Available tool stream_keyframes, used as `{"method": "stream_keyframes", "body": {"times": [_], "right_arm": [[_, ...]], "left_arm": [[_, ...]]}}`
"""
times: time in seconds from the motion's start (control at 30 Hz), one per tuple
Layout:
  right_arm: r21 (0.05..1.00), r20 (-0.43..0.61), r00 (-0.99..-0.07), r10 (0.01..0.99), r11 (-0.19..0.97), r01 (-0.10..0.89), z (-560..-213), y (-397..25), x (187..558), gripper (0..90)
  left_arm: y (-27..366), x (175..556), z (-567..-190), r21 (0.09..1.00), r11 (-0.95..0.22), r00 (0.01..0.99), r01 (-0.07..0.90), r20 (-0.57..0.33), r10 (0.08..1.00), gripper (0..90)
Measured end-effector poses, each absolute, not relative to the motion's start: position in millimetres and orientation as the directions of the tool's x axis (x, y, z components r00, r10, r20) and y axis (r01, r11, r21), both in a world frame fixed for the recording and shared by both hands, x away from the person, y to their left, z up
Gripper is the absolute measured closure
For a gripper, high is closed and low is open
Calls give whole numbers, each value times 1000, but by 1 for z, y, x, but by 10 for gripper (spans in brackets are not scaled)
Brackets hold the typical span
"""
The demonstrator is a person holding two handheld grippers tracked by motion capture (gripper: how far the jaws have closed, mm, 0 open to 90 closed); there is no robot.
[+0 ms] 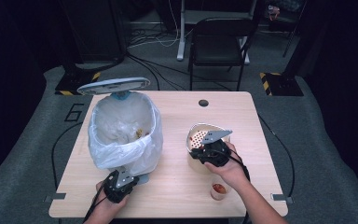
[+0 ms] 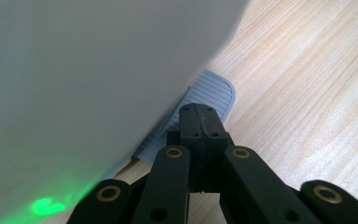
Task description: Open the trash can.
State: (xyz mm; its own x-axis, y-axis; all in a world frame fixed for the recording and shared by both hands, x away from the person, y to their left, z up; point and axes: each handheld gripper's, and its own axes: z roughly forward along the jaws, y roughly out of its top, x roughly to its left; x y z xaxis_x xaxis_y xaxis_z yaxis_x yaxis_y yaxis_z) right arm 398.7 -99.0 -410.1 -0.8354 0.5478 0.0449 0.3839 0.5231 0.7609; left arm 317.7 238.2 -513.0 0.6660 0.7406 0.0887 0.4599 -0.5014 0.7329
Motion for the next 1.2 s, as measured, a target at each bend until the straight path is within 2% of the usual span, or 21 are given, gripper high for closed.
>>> {"method": "stream_keyframes", "body": {"times": [0.7,0.8,0.87,1.07,1.2], "right_arm": [[757,70,-856,512,532,380,-409,-90,377,794],[776,110,-859,499,497,388,-407,-92,378,707],[784,100,-854,511,488,384,-404,-94,376,650],[800,103,-843,529,460,386,-401,-102,371,574],[812,98,-825,556,435,389,-397,-109,364,493]], "left_arm": [[238,318,-513,733,-501,667,461,87,740,900],[238,318,-513,734,-500,667,461,86,740,900],[238,318,-513,733,-499,667,461,85,740,900],[238,318,-513,734,-498,667,462,83,740,900],[239,318,-513,736,-496,669,461,79,739,900]]}}
